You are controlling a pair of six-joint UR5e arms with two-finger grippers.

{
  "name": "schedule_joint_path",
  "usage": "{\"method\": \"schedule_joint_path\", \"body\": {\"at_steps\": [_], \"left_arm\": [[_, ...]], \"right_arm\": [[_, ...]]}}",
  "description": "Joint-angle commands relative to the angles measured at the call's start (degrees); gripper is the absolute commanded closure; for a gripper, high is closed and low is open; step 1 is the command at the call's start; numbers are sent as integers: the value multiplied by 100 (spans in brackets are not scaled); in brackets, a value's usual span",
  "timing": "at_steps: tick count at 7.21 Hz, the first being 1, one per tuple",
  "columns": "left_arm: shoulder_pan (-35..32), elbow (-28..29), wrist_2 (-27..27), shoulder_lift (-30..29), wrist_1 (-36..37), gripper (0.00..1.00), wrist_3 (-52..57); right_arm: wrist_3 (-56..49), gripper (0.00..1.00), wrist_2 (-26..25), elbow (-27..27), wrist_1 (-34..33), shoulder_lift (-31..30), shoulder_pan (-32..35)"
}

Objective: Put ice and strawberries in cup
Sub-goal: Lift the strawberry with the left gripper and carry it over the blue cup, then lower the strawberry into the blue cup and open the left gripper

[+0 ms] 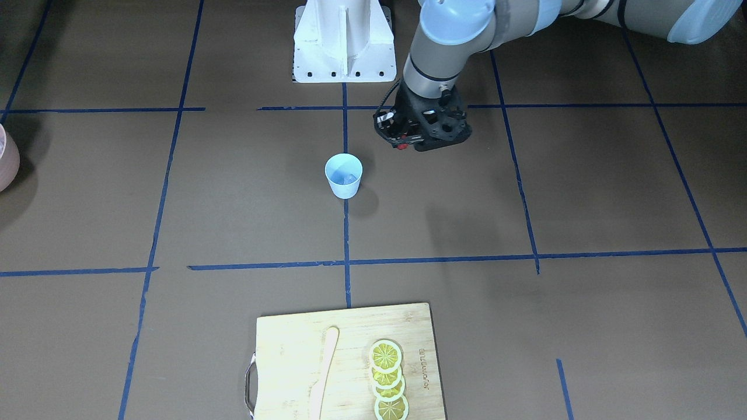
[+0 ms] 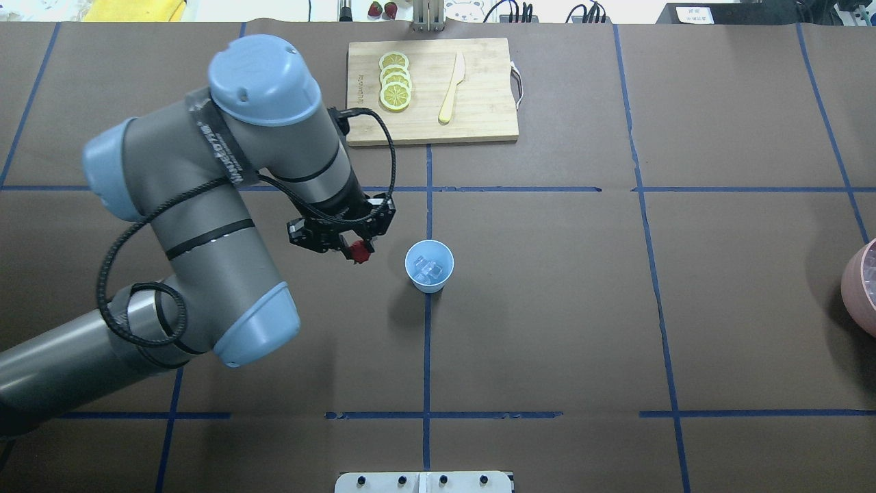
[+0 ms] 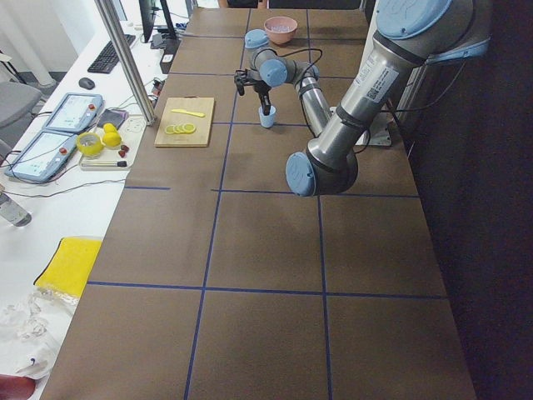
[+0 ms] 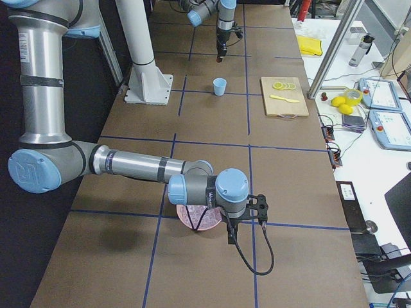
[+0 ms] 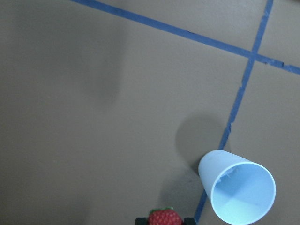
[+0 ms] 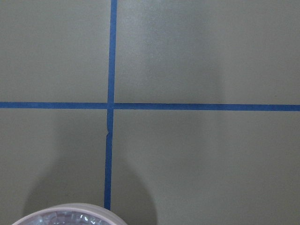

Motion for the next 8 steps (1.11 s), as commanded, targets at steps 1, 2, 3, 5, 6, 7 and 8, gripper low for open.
{"method": "schedule_joint_path", "body": {"at_steps": [1, 2, 3, 5, 6, 7, 8], "left_arm": [[58, 746, 7, -372, -608, 100, -35], [58, 880, 7, -373, -785, 100, -26], [66, 1038, 7, -434, -1004, 100, -35], [215, 1153, 16, -444, -1242, 100, -44], [285, 1197, 16, -452, -1331, 99, -35], [303, 1267, 16, -479, -1488, 98, -44], [304, 1372, 16, -540, -1533, 98, -44]], "right_arm": [[24, 0, 92, 28, -25, 2, 3], [24, 0, 319, 37, -34, 11, 3], [24, 0, 417, 46, -42, 11, 3], [24, 0, 418, 81, -60, 11, 3], [24, 0, 427, 81, -60, 11, 3], [24, 0, 418, 72, -60, 11, 3], [24, 0, 418, 72, -51, 11, 3]]}}
